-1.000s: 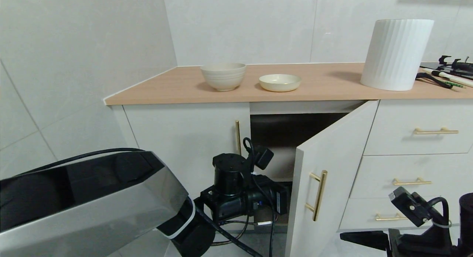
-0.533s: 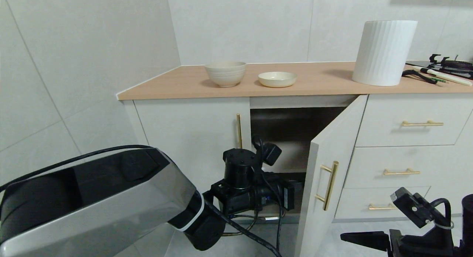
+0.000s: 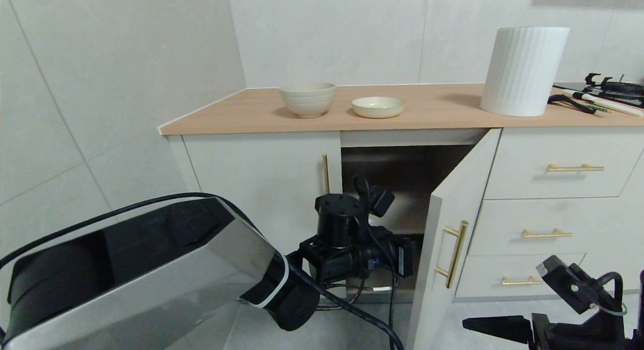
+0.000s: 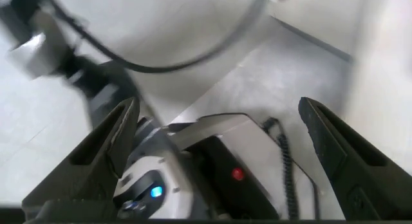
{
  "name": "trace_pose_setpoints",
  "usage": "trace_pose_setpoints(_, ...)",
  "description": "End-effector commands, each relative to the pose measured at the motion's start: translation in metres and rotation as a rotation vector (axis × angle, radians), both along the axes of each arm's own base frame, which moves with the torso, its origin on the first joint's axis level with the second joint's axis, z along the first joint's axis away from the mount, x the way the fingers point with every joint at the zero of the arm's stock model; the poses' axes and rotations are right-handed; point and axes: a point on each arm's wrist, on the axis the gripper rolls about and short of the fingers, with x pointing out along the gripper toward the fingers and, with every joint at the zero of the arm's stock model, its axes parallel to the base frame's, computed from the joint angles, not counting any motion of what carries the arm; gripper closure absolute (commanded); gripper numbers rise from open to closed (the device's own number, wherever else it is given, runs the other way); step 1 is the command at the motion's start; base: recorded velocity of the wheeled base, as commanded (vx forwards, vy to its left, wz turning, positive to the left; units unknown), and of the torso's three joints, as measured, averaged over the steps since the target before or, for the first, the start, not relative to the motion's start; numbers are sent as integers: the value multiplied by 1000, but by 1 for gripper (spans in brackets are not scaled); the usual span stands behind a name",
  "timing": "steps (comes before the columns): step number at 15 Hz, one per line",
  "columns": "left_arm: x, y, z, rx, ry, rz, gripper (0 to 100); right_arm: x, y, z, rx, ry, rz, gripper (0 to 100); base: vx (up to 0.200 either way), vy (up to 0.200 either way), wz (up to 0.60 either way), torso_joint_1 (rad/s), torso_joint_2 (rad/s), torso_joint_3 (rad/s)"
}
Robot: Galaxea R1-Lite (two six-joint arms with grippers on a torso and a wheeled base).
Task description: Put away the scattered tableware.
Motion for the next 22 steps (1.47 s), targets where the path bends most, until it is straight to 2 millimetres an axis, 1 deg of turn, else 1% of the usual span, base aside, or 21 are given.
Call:
trace_pose_setpoints(1, -42, -28, 35, -9, -8, -116, 100, -28, 2, 23, 74, -81, 117, 0, 0, 0, 0, 0, 0, 0)
trace_pose_setpoints(2, -64, -39, 51, 0, 0, -172, 100, -39, 0, 32, 99, -97, 161, 0, 0, 0, 0, 0, 0, 0)
trace_pose_setpoints(3, -70, -40, 55, 2, 2, -188, 100, -42, 0, 35, 106, -102, 173, 0, 0, 0, 0, 0, 0, 0)
trace_pose_setpoints(4, -86, -38, 71, 11, 11, -224, 100, -55, -9, 49, 119, -113, 202, 0, 0, 0, 0, 0, 0, 0)
trace_pose_setpoints(6, -89, -34, 73, 14, 10, -231, 100, -59, -13, 57, 106, -100, 204, 0, 0, 0, 0, 0, 0, 0)
trace_pose_setpoints(7, -85, -28, 76, 15, 9, -201, 100, -59, -13, 58, 106, -101, 200, 0, 0, 0, 0, 0, 0, 0)
trace_pose_setpoints(8, -78, -9, 76, 30, 14, -137, 100, -57, -11, 60, 104, -102, 189, 0, 0, 0, 0, 0, 0, 0)
trace_pose_setpoints(9, -69, 18, 78, 40, 24, -73, 100, -52, -8, 63, 97, -99, 168, 0, 0, 0, 0, 0, 0, 0)
trace_pose_setpoints(10, -63, 45, 83, 42, 26, -12, 100, -41, -3, 63, 72, -86, 114, 0, 0, 0, 0, 0, 0, 0)
trace_pose_setpoints(11, -61, 74, 92, 41, 12, 49, 100, -26, 5, 65, 48, -77, 51, 0, 0, 0, 0, 0, 0, 0)
trace_pose_setpoints(12, -63, 105, 102, 43, -17, 114, 100, -6, 15, 67, 19, -62, -11, 0, 0, 0, 0, 0, 0, 0)
trace_pose_setpoints(14, -74, 154, 111, 74, -62, 235, 100, 39, 31, 72, -15, -56, -126, 0, 0, 0, 0, 0, 0, 0)
trace_pose_setpoints(16, -89, 192, 124, 103, -65, 411, 100, 78, 44, 82, -20, -83, -216, 0, 0, 0, 0, 0, 0, 0)
trace_pose_setpoints(17, -96, 208, 129, 111, -62, 477, 100, 92, 48, 87, -33, -108, -255, 0, 0, 0, 0, 0, 0, 0)
trace_pose_setpoints(18, -100, 216, 133, 108, -66, 501, 100, 99, 51, 90, -45, -120, -279, 0, 0, 0, 0, 0, 0, 0)
trace_pose_setpoints(19, -107, 230, 141, 107, -67, 550, 100, 116, 59, 99, -80, -151, -324, 0, 0, 0, 0, 0, 0, 0)
trace_pose_setpoints(20, -109, 240, 147, 103, -73, 590, 100, 124, 61, 107, -104, -161, -341, 0, 0, 0, 0, 0, 0, 0)
trace_pose_setpoints(21, -108, 247, 151, 102, -75, 623, 100, 125, 60, 112, -131, -134, -347, 0, 0, 0, 0, 0, 0, 0)
trace_pose_setpoints(22, -108, 249, 153, 100, -81, 635, 100, 124, 60, 111, -156, -109, -348, 0, 0, 0, 0, 0, 0, 0)
